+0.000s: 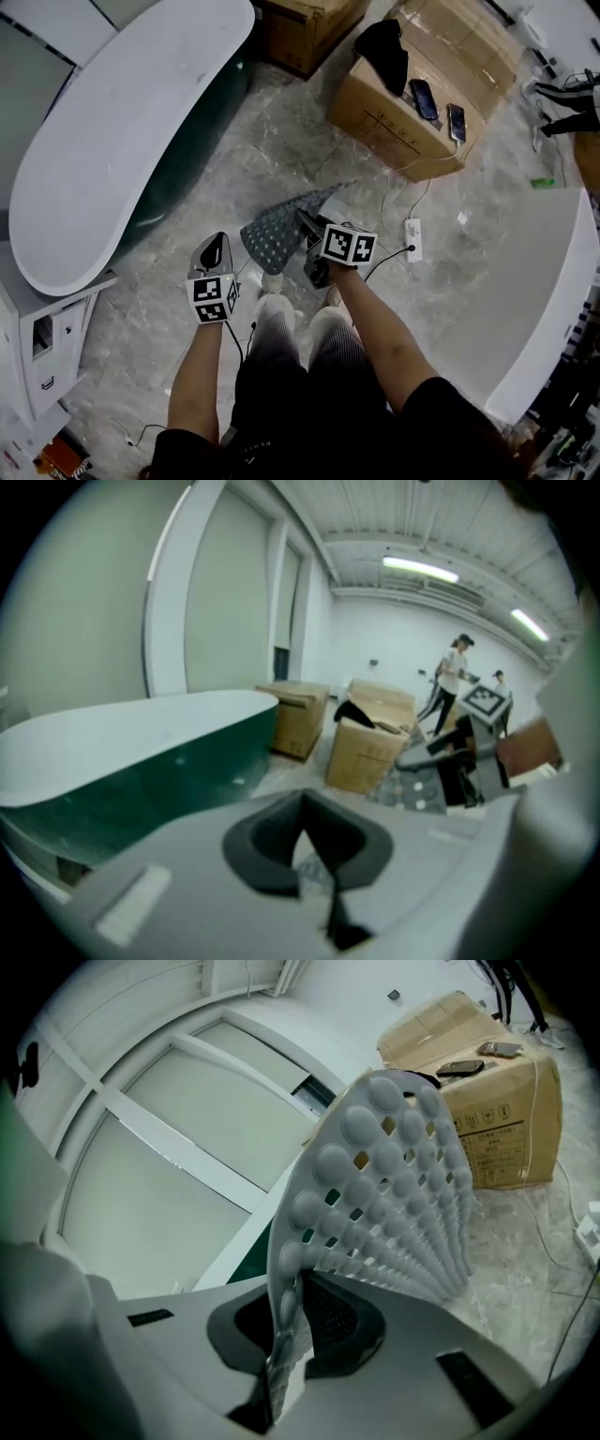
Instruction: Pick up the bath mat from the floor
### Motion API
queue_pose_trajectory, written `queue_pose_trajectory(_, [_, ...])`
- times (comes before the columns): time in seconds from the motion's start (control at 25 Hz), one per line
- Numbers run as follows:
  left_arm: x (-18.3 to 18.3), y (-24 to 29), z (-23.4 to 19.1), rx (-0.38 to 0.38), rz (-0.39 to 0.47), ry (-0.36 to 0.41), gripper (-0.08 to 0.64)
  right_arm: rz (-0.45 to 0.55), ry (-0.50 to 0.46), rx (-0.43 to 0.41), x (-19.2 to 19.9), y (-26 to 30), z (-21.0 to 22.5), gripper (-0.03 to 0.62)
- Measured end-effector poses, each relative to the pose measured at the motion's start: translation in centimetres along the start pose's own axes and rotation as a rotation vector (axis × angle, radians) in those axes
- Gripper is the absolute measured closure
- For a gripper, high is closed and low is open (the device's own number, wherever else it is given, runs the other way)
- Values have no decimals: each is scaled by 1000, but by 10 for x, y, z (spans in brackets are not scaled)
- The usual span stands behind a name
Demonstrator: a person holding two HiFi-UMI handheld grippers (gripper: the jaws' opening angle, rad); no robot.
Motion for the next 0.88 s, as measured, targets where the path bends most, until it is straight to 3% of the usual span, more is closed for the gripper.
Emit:
queue_pose_trajectory(0.32, [-35, -41, 6, 76, 46, -35, 554, 51, -63, -8, -20, -50, -47, 577])
queue_pose_trajectory(0.52, [-53, -61, 10, 115, 57, -43, 554, 99, -51, -36, -26, -83, -75, 578])
queue_pose_trajectory(0.88, [-87, -84, 30, 201, 84, 2, 554, 175, -73, -104, -38, -126, -121, 577])
Point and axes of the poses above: the fingertips, and each gripper's own axes: y forward along the fingers, z to its right, x out of its underside, the point moved 1 cm from there along -y, backward along the fingers, and after that the axes turned 8 degrees about x, right-handed, at the moved point
